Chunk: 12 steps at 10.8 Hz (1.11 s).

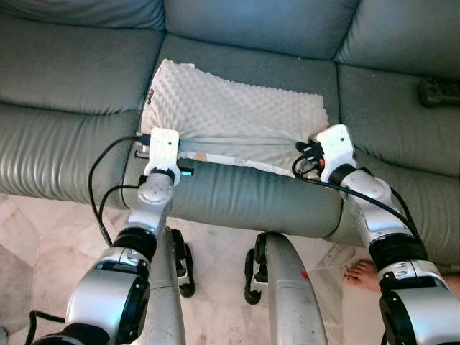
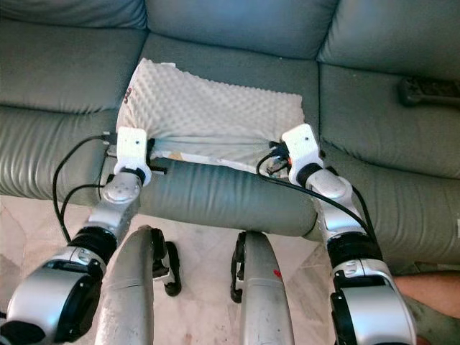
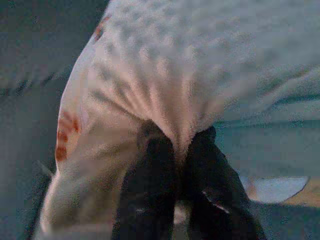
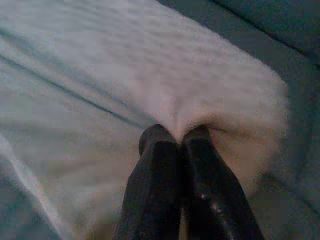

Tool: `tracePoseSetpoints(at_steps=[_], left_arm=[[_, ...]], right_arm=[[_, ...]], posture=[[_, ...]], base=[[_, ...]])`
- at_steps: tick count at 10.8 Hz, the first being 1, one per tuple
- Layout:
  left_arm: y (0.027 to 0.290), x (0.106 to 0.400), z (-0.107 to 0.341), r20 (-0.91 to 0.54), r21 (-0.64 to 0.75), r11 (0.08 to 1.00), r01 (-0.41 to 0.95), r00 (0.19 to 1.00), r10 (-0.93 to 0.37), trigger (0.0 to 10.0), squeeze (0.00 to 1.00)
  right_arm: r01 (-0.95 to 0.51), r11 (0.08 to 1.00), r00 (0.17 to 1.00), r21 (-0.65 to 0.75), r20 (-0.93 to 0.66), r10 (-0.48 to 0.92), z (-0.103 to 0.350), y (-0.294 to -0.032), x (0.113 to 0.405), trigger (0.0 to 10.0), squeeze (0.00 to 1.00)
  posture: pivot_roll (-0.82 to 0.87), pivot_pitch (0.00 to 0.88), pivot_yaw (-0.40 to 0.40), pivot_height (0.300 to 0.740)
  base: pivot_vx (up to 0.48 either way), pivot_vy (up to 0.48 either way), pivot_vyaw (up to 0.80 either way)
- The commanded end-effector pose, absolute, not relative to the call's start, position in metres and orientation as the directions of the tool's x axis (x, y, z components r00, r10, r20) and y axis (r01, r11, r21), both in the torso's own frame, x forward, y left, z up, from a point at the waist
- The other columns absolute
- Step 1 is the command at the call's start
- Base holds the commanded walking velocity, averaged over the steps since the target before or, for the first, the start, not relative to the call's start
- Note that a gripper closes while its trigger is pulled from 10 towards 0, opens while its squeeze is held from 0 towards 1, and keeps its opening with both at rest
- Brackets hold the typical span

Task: Move the pillow to the sofa

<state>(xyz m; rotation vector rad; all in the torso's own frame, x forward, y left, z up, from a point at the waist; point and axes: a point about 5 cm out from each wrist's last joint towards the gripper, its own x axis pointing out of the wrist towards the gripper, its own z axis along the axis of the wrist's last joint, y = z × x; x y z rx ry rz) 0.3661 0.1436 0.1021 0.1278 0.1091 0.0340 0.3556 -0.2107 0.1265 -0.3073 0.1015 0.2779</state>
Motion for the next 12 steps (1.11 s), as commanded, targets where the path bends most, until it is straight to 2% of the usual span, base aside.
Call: tracePoseSetpoints(at_steps=[1,5,7,9,12], left_arm=[[0.173,0.357,0.085,-0.175,0.147,0.979,-0.142,0.970,0.167,10.0,1.00],[0.169,0.357,0.082,-0.200,0.125,0.983,-0.133,0.967,0.157,10.0,1.00],[0.161,0.356,0.079,-0.223,0.098,0.992,-0.078,0.970,0.098,10.0,1.00],[0.141,0.352,0.072,-0.267,0.063,0.996,0.062,0.963,-0.043,10.0,1.00],[0.134,0.351,0.068,-0.310,0.049,0.987,0.156,0.941,-0.134,10.0,1.00]], right_arm=[[-0.173,0.943,0.975,-0.283,-0.184,0.123,0.115,-0.245,0.345,10.0,1.00],[-0.142,0.948,0.982,-0.286,-0.164,0.098,0.116,-0.242,0.347,10.0,1.00],[-0.140,0.948,0.984,-0.285,-0.144,0.102,0.119,-0.236,0.349,10.0,1.00],[-0.111,0.957,0.993,-0.268,-0.071,0.095,0.135,-0.227,0.356,10.0,1.00],[-0.044,0.967,0.997,-0.251,0.047,0.057,0.154,-0.224,0.359,10.0,1.00]], posture=[[-0.08,0.420,-0.046,0.637],[-0.08,0.416,-0.046,0.637],[-0.07,0.414,-0.045,0.637],[-0.07,0.413,-0.045,0.637],[-0.07,0.413,-0.047,0.637]], base=[[0.000,0.000,0.00],[0.000,0.000,0.00],[0.000,0.000,0.00],[0.000,0.000,0.00],[0.000,0.000,0.00]])
